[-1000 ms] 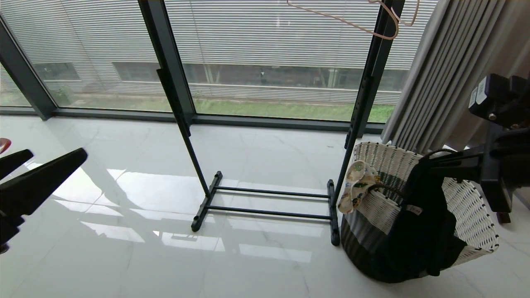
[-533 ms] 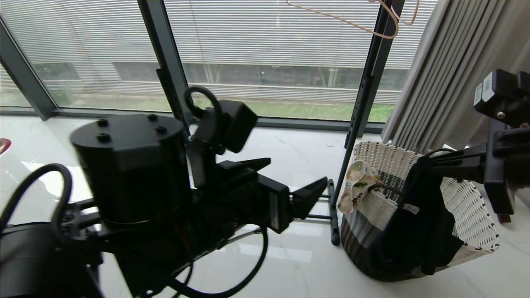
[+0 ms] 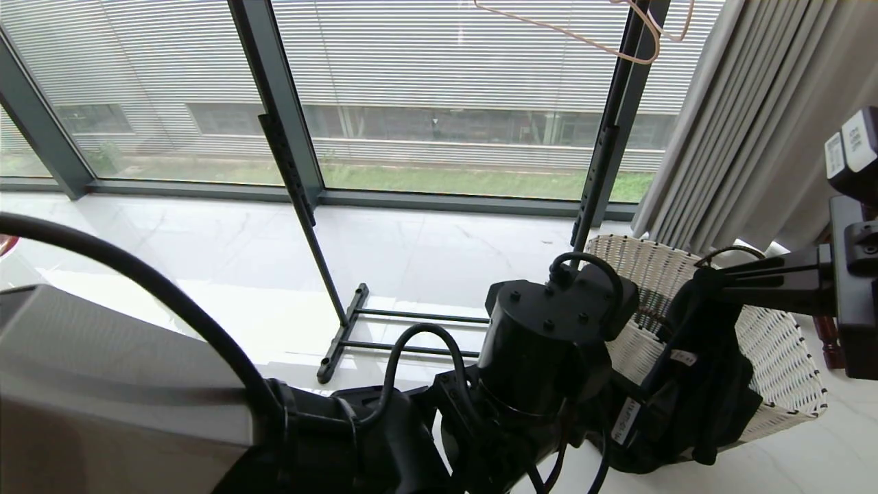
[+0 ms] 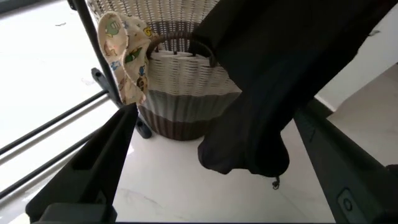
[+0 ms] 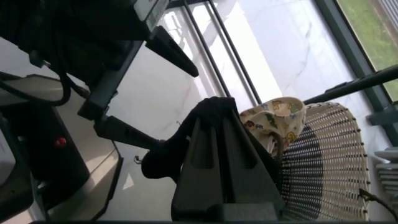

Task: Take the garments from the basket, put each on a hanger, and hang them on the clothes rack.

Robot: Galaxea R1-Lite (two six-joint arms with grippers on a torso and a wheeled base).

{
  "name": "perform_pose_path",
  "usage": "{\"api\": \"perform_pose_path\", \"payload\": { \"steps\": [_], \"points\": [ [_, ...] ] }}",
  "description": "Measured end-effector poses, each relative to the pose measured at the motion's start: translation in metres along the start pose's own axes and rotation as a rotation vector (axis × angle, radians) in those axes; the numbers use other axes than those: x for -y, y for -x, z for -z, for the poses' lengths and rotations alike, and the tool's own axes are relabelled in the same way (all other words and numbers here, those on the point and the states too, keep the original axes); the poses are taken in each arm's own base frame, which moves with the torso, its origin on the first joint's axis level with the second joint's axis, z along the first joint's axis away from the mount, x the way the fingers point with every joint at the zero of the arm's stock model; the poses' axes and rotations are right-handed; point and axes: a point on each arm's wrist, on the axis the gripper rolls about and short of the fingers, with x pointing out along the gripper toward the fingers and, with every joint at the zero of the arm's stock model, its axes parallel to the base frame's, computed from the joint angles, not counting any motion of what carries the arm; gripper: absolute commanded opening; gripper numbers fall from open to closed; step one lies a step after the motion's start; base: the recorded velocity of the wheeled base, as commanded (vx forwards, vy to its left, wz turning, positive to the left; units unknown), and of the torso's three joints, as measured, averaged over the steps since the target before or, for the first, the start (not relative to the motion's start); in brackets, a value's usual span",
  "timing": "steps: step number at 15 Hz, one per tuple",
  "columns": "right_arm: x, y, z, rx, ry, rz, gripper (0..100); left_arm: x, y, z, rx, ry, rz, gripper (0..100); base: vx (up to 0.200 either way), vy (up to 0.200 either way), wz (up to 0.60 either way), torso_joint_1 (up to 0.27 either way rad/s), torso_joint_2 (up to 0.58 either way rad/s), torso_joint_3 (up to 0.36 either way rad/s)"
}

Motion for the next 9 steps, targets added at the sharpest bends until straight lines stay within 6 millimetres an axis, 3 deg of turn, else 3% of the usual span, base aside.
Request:
{"api": "perform_pose_path", "payload": {
  "steps": [8,9],
  "points": [
    [-0.022,0.012,-0.002,0.053,0.044,-0.083,0,0.000,-0.025,0.027,-0.073,-0.005,-0.003,100,0.000,0.000,0.00,0.000,0.00,0.000],
    [-0.023,0.012,-0.002,0.059,0.048,-0.089,0,0.000,-0.026,0.030,-0.084,-0.006,-0.004,0,0.000,0.000,0.00,0.000,0.00,0.000]
  ]
}}
